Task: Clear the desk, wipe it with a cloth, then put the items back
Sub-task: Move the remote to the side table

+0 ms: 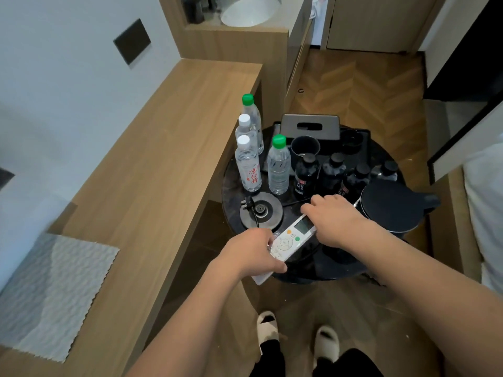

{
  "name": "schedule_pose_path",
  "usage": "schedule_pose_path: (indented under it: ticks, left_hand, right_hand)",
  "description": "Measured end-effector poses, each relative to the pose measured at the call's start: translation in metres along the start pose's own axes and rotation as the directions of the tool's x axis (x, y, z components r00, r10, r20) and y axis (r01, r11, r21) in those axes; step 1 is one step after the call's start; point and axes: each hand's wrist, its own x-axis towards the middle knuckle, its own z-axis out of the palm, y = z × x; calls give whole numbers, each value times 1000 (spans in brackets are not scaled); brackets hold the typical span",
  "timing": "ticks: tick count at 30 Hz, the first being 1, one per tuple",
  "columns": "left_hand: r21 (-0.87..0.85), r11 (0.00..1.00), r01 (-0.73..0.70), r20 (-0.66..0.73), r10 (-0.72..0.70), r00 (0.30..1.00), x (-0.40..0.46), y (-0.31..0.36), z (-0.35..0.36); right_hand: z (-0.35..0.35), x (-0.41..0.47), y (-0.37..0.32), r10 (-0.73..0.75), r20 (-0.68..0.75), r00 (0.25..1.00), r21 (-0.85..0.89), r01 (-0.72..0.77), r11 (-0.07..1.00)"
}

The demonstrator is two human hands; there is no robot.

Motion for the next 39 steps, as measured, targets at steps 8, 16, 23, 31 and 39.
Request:
schedule_pose_path:
  ticks: [8,16,23,31,39]
  left_hand:
    - [-307,930,200,221,-135,966,30,19,-2]
    - [26,933,359,26,-359,933,60,47,24]
    - [117,914,387,-43,-385,922,105,61,64]
    - [-6,925,379,-89,-378,921,124,56,89]
    - [-274,896,350,-301,-425,854,85,23,57]
  right_hand:
    - [-8,46,41,-190,153,970,55,183,982]
    - [4,59,64,-318,185,930,75,310,948]
    - [23,62,74,-322,233,918,94,308,947]
    - [30,68,74,-326,205,923,123,306,944]
    - [10,70,51,-397,25,918,251,378,891]
